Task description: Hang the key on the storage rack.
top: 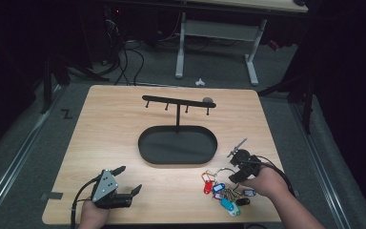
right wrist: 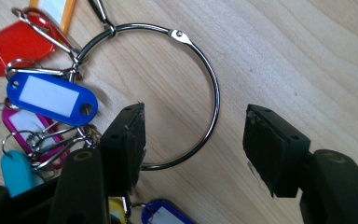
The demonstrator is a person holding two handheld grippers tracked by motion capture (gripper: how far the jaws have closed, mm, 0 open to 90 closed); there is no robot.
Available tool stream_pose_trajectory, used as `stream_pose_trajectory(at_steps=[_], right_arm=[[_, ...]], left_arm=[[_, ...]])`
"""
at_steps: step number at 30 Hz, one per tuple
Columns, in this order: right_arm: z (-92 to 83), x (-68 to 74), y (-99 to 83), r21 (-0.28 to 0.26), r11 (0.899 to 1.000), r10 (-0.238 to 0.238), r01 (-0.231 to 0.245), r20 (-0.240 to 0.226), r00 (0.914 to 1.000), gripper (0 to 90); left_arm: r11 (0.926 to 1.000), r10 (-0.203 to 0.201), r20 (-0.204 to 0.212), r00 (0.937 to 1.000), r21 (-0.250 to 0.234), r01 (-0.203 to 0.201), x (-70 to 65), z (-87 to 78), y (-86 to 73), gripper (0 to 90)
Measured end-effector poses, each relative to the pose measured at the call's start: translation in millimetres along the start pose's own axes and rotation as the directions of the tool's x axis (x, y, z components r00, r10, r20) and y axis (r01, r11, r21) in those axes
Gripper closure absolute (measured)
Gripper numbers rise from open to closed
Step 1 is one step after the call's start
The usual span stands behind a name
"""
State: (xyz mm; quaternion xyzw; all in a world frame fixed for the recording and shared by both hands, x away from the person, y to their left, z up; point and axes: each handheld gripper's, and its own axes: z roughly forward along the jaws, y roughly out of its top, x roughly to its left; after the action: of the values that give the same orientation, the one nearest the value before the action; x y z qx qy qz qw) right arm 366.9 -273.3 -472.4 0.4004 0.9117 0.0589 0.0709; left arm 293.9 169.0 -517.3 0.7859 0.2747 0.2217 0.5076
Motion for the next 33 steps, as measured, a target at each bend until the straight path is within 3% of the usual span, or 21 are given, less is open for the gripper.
stream_pose_trajectory(at_steps=[7,10,11,13,21,24,26,31,33], right_arm=[[-1.6,3.2,14.4,0.055,0.997,-0.050,0.050,-0.004,0.9987,40.8],[0.9,0.7,21.0,0.082,0.995,-0.062,0.062,-0.009,0.9981,44.3],[2.6,-0.5,25.1,0.100,0.991,-0.089,0.089,-0.001,0.9960,47.3],[5.1,-4.0,29.1,0.118,0.990,-0.083,0.083,-0.002,0.9965,47.5],[16.7,-8.0,42.8,0.137,0.986,-0.090,0.094,-0.039,0.9952,64.6],[23.7,-7.3,44.3,0.162,0.980,-0.112,0.119,-0.050,0.9925,66.8],[23.3,-6.7,45.8,0.149,0.982,-0.108,0.115,-0.057,0.9926,67.5],[24.1,-4.4,47.8,0.162,0.978,-0.117,0.131,-0.097,0.9884,84.8],[23.8,-4.4,45.9,0.169,0.978,-0.108,0.124,-0.100,0.9891,86.3]], left_arm=[[1.0000,0.004,0.006,1.0000,0.005,-0.004,-0.8,0.0,-0.3,15.0],[1.0000,0.003,0.007,1.0000,0.006,-0.003,-0.9,-0.2,-0.3,15.0],[1.0000,0.000,0.010,1.0000,0.004,0.000,-0.8,0.0,-0.3,15.0],[1.0000,0.000,0.011,0.9999,0.004,0.000,-0.7,0.1,-0.3,15.0],[1.0000,0.000,0.015,0.9999,0.006,0.000,-0.6,0.6,-0.3,15.0],[1.0000,0.002,0.018,0.9998,0.008,-0.002,-1.4,0.5,-0.1,15.0],[1.0000,0.002,0.020,0.9998,0.008,-0.003,-1.5,0.4,-0.1,15.0],[1.0000,0.001,0.019,0.9998,0.008,-0.001,-2.2,0.7,-0.7,15.0],[1.0000,0.002,0.019,0.9998,0.010,-0.002,-2.3,0.5,-0.8,15.0]])
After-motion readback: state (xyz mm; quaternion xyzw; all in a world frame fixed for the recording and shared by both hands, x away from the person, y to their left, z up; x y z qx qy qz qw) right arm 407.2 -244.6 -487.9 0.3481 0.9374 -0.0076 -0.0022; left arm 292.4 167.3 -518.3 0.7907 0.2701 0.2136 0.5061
